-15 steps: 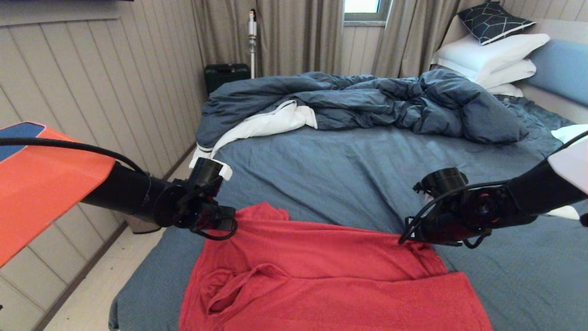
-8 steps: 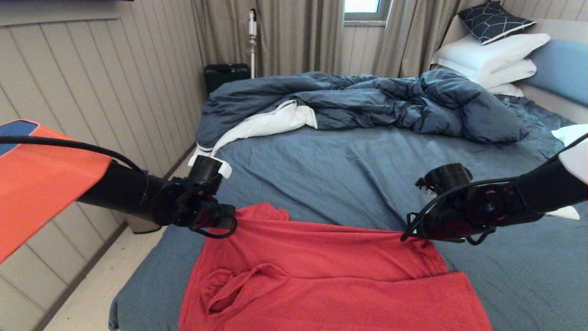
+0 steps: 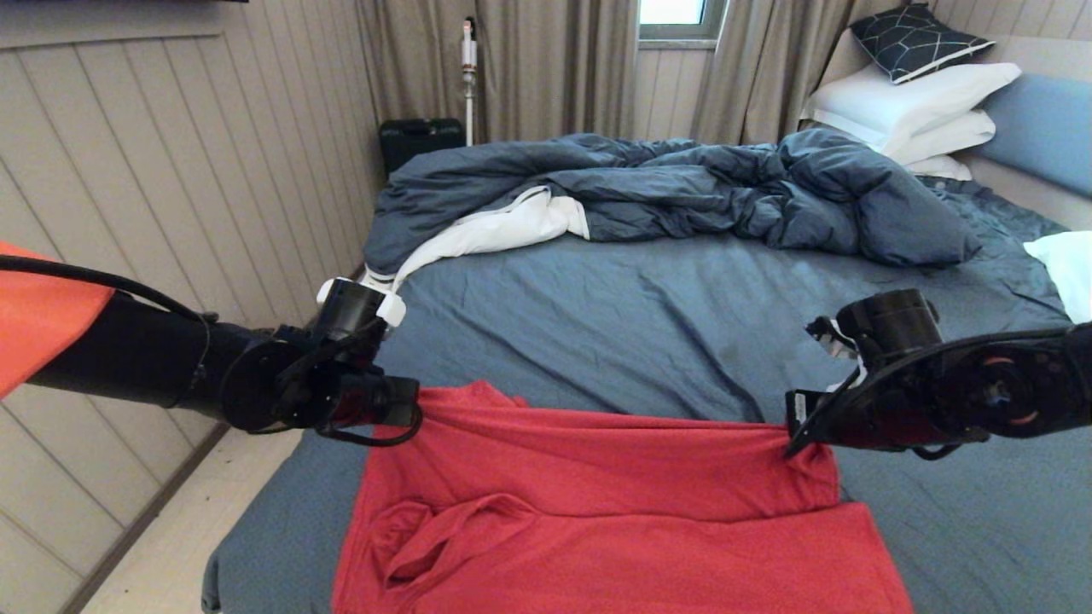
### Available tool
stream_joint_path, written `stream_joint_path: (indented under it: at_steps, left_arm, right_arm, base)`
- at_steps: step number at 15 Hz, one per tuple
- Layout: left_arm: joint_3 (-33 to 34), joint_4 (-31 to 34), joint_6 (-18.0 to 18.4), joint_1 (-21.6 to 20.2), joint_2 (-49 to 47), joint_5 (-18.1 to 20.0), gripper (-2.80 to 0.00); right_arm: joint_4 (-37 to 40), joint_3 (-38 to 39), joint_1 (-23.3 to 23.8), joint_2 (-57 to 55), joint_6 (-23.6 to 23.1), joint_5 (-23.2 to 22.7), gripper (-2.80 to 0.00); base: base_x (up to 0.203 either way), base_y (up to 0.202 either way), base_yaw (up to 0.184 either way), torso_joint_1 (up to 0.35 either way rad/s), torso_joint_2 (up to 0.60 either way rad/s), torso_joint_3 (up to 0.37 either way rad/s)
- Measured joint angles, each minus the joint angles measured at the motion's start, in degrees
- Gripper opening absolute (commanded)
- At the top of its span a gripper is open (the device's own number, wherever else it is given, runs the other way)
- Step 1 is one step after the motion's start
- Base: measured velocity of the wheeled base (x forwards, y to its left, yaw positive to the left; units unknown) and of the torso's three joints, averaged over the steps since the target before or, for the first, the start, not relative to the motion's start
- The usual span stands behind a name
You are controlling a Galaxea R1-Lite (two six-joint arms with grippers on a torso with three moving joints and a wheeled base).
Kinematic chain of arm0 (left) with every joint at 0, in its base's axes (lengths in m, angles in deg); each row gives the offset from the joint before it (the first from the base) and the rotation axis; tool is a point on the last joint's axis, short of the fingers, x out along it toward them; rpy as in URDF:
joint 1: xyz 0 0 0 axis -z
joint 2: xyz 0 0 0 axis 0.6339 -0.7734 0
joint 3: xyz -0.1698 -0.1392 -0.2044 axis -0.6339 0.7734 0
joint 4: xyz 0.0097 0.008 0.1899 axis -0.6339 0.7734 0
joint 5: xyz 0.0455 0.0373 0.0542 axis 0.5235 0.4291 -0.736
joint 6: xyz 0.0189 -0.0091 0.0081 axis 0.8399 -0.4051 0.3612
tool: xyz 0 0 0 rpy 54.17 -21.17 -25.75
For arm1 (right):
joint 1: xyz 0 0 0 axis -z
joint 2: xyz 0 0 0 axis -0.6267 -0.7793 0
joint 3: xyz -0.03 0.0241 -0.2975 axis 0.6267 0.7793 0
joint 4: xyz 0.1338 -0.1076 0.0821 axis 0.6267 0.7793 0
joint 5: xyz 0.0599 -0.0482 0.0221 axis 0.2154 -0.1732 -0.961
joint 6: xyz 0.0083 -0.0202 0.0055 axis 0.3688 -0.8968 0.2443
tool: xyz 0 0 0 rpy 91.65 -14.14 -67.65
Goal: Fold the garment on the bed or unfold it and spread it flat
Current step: Fold the red T-shirt
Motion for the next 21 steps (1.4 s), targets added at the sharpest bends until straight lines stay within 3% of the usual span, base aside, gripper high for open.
stream_joint_path:
  at_steps: [6, 9, 14, 15, 21]
  left_arm:
    - [9.88, -7.88, -0.17, 0.91, 2.91, -0.23, -2.80]
    - [15.11, -11.84, -0.70, 1.19, 3.52, -0.22, -2.80]
    - [18.94, -14.67, -1.64, 1.35, 2.83, -0.14, -2.80]
    - [19.31, -15.05, -1.64, 1.35, 2.67, -0.12, 0.00]
    - [23.64, -17.25, -1.66, 2.13, 3.69, -0.08, 0.00]
  right_arm:
    - [-0.88, 8.89, 0.16, 6.74, -0.32, -0.09, -2.80]
    - [-6.35, 12.99, 0.18, 7.48, -0.45, 0.10, -2.80]
    - [-7.36, 15.36, 0.20, 6.57, -0.48, 0.00, -2.80]
    - [-7.41, 15.70, 0.18, 6.31, -0.51, 0.00, 0.00]
    - [-7.70, 17.91, -0.09, 6.33, -0.52, -0.35, 0.00]
  base:
    - [0.000, 0.000, 0.000, 0.000, 0.00, 0.000]
    - [0.000, 0.000, 0.000, 0.000, 0.00, 0.000]
    - [0.000, 0.000, 0.000, 0.000, 0.00, 0.000]
    - [0.000, 0.000, 0.000, 0.000, 0.00, 0.000]
    - [0.000, 0.000, 0.000, 0.000, 0.00, 0.000]
